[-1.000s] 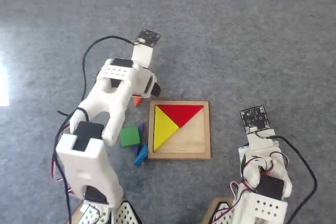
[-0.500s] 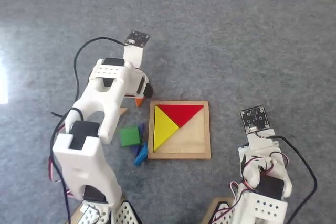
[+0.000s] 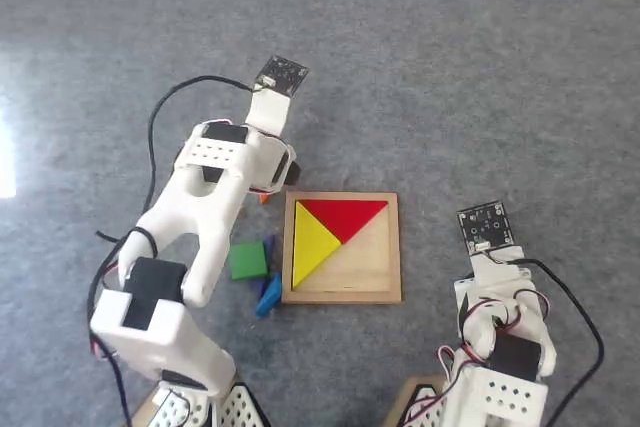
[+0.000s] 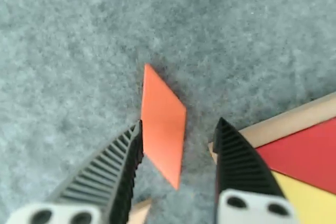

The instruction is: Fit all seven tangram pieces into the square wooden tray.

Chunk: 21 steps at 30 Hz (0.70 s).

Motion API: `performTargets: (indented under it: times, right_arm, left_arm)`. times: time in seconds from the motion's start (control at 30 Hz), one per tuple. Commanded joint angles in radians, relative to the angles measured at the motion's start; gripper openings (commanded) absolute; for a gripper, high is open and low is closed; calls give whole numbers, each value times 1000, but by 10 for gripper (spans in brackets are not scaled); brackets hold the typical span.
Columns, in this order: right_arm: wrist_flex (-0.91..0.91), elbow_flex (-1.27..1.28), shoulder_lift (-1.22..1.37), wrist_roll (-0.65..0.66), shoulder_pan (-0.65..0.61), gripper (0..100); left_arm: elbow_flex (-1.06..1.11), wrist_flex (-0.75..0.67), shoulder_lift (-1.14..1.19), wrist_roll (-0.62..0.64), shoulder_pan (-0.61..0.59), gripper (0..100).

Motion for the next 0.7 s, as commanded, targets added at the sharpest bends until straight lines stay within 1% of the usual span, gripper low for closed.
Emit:
performTargets:
  times: [0.0,0.07,0.3,0.43,0.67]
  right_arm:
    - [4,18,-13,0,7,17]
    - [4,18,-13,0,7,17]
    - [4,18,-13,0,7,17]
    - [4,18,-13,0,7,17]
    - [4,18,-13,0,7,17]
  left_arm:
    - [-64,-20,44,-11,20,205]
    - [-81,-15,77,-11,32,205]
    - [-177,120,152,-6,26,203]
    - [-197,166,166,-5,-18,182]
    - [-200,184,169,-11,-89,164]
